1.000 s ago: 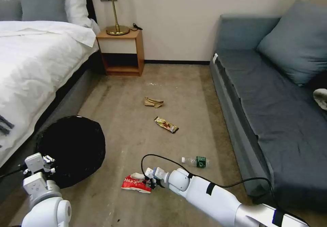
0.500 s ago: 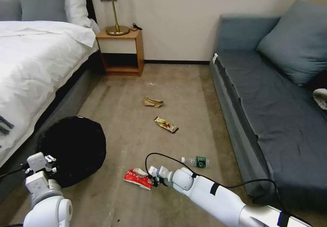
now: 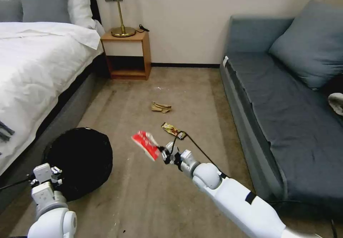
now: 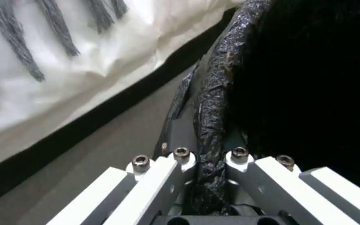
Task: Pick up the trash bin, then pick up the garbage on the floor and place it into the trash bin.
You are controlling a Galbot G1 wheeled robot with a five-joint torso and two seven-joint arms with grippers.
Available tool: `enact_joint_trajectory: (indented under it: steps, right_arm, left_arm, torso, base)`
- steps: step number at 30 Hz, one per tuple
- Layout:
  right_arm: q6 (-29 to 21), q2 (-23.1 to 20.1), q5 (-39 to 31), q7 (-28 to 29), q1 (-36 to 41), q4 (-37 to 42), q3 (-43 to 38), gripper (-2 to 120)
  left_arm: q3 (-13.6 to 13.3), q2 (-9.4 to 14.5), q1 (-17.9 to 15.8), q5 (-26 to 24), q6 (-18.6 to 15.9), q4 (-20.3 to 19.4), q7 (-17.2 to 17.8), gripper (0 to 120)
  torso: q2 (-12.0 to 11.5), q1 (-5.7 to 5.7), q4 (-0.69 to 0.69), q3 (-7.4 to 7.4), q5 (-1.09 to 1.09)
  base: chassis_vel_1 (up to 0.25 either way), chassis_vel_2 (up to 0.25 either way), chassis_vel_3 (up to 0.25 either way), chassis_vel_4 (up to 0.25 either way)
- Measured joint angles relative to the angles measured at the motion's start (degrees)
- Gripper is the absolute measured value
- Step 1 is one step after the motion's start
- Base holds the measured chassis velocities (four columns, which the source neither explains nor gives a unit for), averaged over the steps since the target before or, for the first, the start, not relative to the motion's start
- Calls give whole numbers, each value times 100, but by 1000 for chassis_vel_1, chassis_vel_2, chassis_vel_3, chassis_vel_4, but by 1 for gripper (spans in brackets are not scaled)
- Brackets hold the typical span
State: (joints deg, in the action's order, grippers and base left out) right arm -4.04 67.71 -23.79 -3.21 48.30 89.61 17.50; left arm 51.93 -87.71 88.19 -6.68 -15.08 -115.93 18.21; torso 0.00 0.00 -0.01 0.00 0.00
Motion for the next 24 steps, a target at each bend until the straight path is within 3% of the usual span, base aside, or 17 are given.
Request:
enact_joint_trajectory:
  steps: [13,22,24]
  right_arm:
    - [1000,601,-262,-14,-78,279,776,0]
    - [1081,1007,3,46,-297,-55,1262,0]
    - [888,1283,335,310,-412,-359,1323,0]
  left_arm:
    - [-118,-221,69,-307,-283,-315,-73,3]
    - [-198,-406,80,-141,-257,-360,-131,3]
    - [-258,-442,127,-110,-247,-415,-144,3]
  torso:
    - [0,0,1,0,0]
    - [0,0,1,0,-1]
    - [0,0,1,0,-1]
  base:
    - [0,0,0,0]
    - [0,0,0,0]
    - [0,0,0,0]
